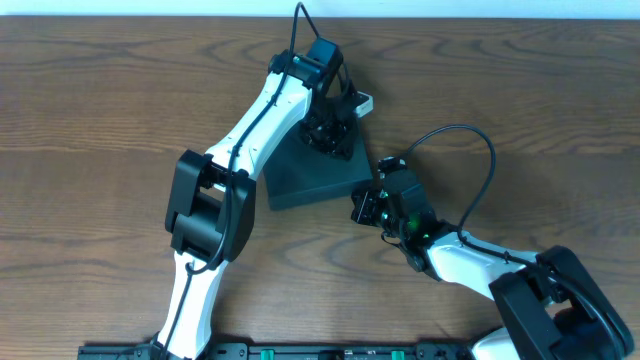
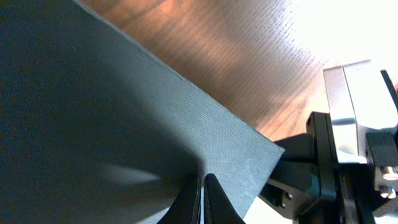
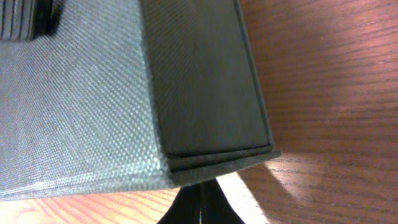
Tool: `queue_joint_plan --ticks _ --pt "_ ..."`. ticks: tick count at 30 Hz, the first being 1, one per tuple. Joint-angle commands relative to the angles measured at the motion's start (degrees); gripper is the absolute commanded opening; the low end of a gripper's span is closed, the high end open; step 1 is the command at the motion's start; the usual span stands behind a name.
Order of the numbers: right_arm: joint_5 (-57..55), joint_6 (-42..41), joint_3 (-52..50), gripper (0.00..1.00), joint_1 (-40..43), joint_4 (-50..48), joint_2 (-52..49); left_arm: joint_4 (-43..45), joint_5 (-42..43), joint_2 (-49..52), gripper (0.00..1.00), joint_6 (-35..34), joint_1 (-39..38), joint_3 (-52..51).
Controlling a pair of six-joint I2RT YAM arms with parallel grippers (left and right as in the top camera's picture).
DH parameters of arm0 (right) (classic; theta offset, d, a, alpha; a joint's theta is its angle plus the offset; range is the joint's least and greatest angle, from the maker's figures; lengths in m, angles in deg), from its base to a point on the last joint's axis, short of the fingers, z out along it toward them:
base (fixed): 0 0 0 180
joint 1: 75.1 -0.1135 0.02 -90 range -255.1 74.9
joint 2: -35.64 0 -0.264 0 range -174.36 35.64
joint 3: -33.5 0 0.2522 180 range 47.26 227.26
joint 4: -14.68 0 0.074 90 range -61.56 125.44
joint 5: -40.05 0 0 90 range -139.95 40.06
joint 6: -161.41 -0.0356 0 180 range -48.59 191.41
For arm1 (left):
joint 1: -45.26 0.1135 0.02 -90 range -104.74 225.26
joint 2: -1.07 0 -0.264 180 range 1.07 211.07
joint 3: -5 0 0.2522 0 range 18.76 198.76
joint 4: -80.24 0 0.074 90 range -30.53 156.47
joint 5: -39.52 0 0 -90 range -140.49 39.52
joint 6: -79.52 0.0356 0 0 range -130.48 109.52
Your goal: Pack container
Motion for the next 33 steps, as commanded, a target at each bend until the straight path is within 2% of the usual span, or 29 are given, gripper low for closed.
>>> queue_joint_plan --ticks 1,5,9,13,21,26,33 --pt "-9.9 -0.5 0.7 0.02 0.9 -2.0 -0.1 -1.4 -3.9 4.3 0.06 -0.7 -0.9 -3.3" --pt "-11.2 -0.4 0.7 0.02 1.1 -2.3 -0.1 -1.4 -3.9 4.3 0.06 -0.7 -0.9 -3.3" --pt "-4.3 2.1 0.7 0.02 1.4 -1.7 0.3 -2.1 -2.6 4.1 0.06 -0.7 -0.8 -3.2" --pt "1.6 2.2 0.7 0.01 2.9 3.8 4.2 -2.5 -2.4 2.0 0.06 -0.7 -0.4 -3.2" --pt "-1.8 8.9 0.7 0.02 8.3 20.3 25.8 -3.3 -2.2 -8.9 0.06 -0.7 3.8 -3.2" --pt "-2.8 14.3 0.7 0.01 11.3 26.8 40.1 -6.1 -2.3 -18.5 0.06 -0.6 8.5 -3.2" --pt "0.0 15.1 0.8 0.01 12.0 38.8 51.5 -8.9 -2.6 -31.6 0.06 -1.4 16.0 -5.4"
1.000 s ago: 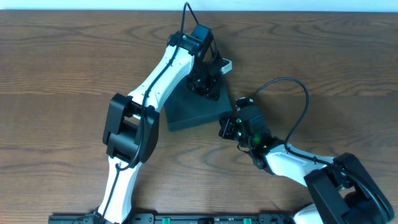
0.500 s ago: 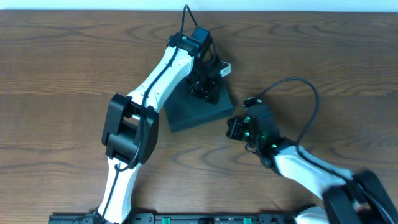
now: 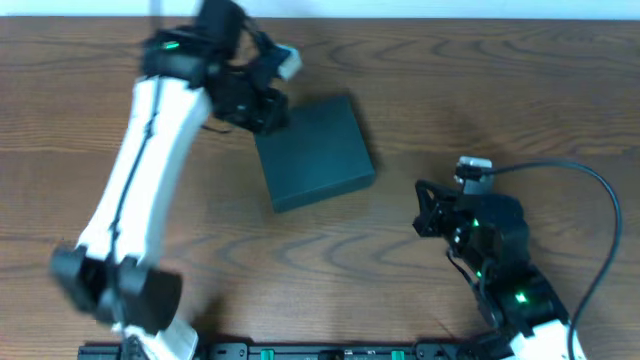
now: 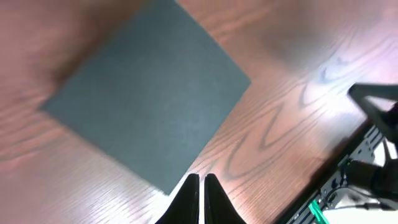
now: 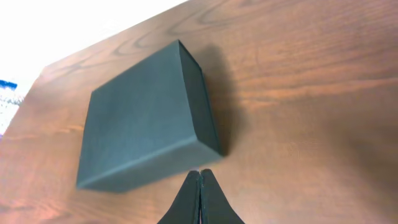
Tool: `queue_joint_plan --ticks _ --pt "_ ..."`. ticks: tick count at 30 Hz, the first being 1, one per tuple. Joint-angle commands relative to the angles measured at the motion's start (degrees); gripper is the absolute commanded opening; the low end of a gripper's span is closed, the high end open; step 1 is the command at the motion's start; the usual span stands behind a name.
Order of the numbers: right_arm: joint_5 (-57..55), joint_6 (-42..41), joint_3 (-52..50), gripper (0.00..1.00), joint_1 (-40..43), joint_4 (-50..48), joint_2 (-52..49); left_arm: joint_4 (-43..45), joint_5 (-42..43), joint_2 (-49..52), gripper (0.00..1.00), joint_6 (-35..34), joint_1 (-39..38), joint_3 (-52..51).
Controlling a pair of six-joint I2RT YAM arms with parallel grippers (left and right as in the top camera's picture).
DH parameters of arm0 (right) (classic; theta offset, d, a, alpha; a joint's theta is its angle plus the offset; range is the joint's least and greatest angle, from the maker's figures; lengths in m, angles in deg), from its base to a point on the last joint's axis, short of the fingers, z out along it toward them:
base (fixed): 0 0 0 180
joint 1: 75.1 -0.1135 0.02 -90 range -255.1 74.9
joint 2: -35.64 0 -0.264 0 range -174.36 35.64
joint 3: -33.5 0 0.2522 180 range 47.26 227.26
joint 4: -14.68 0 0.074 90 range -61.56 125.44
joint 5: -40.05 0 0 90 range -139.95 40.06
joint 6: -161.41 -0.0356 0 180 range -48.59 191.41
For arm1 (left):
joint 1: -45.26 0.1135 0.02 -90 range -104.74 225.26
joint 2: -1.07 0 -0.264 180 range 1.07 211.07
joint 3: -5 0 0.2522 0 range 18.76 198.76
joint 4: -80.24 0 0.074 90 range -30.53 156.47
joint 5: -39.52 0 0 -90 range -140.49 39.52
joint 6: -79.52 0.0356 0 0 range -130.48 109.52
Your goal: Pack container
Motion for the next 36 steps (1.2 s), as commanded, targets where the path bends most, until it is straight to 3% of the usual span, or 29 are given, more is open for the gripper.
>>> queue_joint_plan --ticks 1,8,14,21,24,29,32,36 --pt "2.6 1.9 0.5 0.02 0.6 3.1 3.1 -0.1 -0.7 -4.9 0.06 -1.5 2.2 -2.9" --pt "6.2 1.5 1.9 0.02 0.6 9.6 4.6 4.3 -3.2 -20.4 0.06 -4.3 4.7 -23.1" --pt "10.6 6.4 2.4 0.02 0.6 13.3 4.6 8.4 -4.3 -30.6 0.06 -8.6 4.7 -37.9" --pt "18.5 10.1 2.4 0.02 0.6 19.4 4.6 10.3 -5.9 -35.8 0.06 -15.5 4.7 -44.2" --pt "16.3 11.6 2.4 0.02 0.6 19.9 4.4 9.8 -9.4 -35.8 0.06 -20.3 4.6 -45.0" --pt "11.0 13.1 2.4 0.01 0.6 17.2 0.7 14.9 -11.5 -35.8 0.06 -27.8 4.6 -48.8" --pt "11.0 14.3 2.4 0.01 0.6 11.3 -5.6 25.0 -11.9 -34.8 0.06 -34.0 4.7 -53.8" --pt "11.7 13.6 2.6 0.01 0.7 0.5 -17.1 36.3 -11.7 -27.7 0.06 -36.9 4.7 -56.8"
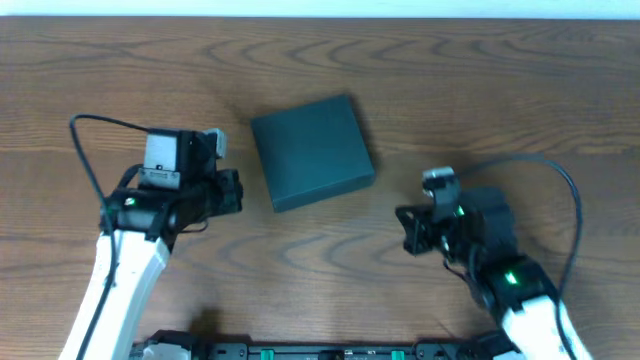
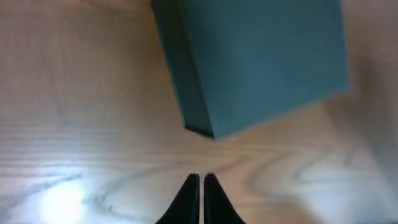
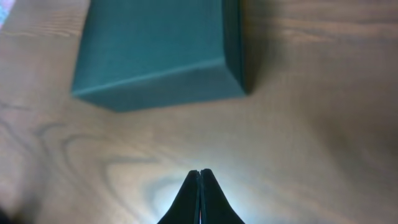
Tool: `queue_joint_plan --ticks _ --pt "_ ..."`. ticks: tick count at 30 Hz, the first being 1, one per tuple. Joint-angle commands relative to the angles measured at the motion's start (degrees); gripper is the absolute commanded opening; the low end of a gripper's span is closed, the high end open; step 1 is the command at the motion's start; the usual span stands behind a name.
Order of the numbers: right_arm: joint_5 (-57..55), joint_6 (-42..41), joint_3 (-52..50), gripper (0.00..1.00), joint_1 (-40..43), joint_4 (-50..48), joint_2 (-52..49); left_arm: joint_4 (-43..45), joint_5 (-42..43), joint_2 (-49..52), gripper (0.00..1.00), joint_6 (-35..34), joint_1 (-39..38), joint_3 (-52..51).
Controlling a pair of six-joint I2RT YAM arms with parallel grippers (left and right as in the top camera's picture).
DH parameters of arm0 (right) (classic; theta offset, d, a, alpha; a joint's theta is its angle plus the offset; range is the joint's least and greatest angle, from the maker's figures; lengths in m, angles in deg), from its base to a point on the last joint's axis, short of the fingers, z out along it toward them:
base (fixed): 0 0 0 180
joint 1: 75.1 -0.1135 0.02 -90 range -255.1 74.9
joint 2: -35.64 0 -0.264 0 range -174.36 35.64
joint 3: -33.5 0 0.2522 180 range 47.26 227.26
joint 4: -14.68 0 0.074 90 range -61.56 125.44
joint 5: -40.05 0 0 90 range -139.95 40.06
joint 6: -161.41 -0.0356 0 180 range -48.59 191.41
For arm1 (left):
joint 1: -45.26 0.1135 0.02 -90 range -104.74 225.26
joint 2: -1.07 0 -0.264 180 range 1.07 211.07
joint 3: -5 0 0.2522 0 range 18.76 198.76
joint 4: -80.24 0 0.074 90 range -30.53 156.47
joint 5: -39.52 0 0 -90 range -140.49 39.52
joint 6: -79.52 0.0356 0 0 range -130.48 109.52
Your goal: Pack container
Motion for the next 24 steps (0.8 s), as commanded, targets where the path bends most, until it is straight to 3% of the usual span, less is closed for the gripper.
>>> queue_joint_plan --ticks 1,12,18,24 --pt "-0.3 0.2 1.3 0.01 0.8 -5.1 -8.7 4.3 -0.7 7.1 0.06 -5.3 0.2 -1.0" --pt "3.9 -3.9 10.4 0.01 5.2 -19.9 -29.0 21.0 15.5 32.8 0.06 -8.3 8.0 0.1" --pt "8.0 -5.8 16.4 0.01 5.2 -21.6 -39.3 26.1 20.4 36.3 0.06 -9.5 9.1 0.4" --pt "9.0 -5.9 18.8 0.01 5.2 -21.8 -43.3 28.8 21.6 36.3 0.06 -10.8 9.1 0.9"
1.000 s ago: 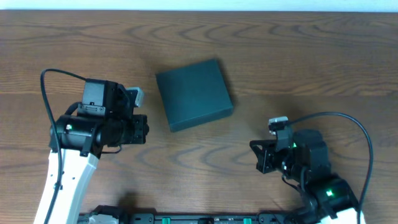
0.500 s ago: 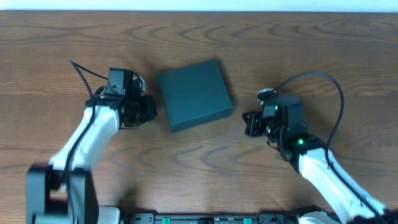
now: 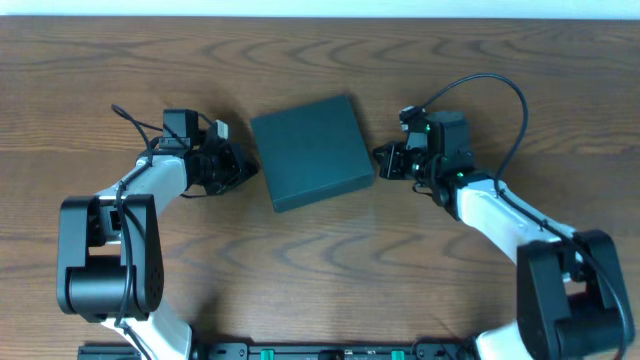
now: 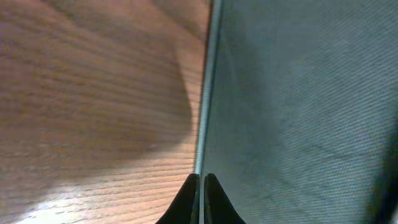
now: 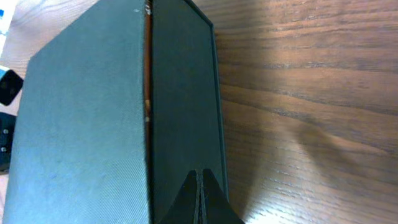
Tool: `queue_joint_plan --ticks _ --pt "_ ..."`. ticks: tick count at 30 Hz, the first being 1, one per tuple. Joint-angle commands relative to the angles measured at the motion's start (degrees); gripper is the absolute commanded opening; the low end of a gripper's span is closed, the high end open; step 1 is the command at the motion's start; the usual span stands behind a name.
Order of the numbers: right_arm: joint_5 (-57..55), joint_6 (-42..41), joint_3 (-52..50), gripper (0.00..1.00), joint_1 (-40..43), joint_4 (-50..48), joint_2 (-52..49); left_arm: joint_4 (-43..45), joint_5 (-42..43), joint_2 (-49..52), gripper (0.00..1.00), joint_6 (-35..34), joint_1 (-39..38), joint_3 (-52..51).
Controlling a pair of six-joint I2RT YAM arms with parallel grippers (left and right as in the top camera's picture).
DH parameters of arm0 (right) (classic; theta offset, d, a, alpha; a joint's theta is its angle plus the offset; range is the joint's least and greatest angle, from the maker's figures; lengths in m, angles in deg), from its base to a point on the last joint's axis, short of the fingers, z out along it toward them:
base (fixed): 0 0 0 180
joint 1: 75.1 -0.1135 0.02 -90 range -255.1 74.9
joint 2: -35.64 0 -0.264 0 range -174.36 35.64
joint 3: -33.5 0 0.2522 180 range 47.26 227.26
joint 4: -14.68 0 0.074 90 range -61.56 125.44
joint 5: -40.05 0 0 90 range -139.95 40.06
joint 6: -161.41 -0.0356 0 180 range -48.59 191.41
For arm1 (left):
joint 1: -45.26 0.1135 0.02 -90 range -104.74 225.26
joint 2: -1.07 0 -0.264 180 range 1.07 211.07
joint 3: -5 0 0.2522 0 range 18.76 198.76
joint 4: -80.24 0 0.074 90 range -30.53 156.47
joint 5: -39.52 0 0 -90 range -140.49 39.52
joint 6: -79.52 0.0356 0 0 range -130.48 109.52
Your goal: Pack container
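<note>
A dark green lidded box (image 3: 312, 151) lies closed on the wooden table (image 3: 320, 270). My left gripper (image 3: 247, 170) is shut, its tips at the box's left side; in the left wrist view the box wall (image 4: 298, 112) fills the right half and the gripper (image 4: 200, 180) sits at the bottom edge of that wall. My right gripper (image 3: 379, 166) is shut too, its tips against the box's right side. The right wrist view shows the box (image 5: 87, 118) close up, the gripper (image 5: 200, 175) at its side wall. Nothing is held.
Black cables (image 3: 490, 95) loop from the right arm over the table. A white strip (image 3: 320, 8) runs along the table's far edge. Black rails (image 3: 330, 352) border the near edge.
Both arms have moved in to the box: the left gripper from the table left of it to its left side, the right gripper from below right to its right side. The box has not moved.
First, both shut grippers were at the box, the left over its far corner, the right at its near right corner. Then both were away from it, the box lying closed. Later they were lower on either side. Now each shut gripper touches one side.
</note>
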Motion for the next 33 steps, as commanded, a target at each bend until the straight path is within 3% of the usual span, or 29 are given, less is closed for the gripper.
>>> queue_joint_plan --ticks 1,24,33 --pt "2.4 -0.8 1.6 0.01 0.5 -0.2 -1.2 0.7 2.1 0.3 0.06 -1.4 0.1 1.4" --pt "15.2 6.4 1.6 0.01 -0.2 10.5 -1.4 0.9 3.5 0.3 0.06 -1.0 -3.3 8.9" --pt "9.6 7.2 1.7 0.01 0.0 15.5 -1.0 -3.0 2.9 0.3 0.05 1.5 -3.3 9.0"
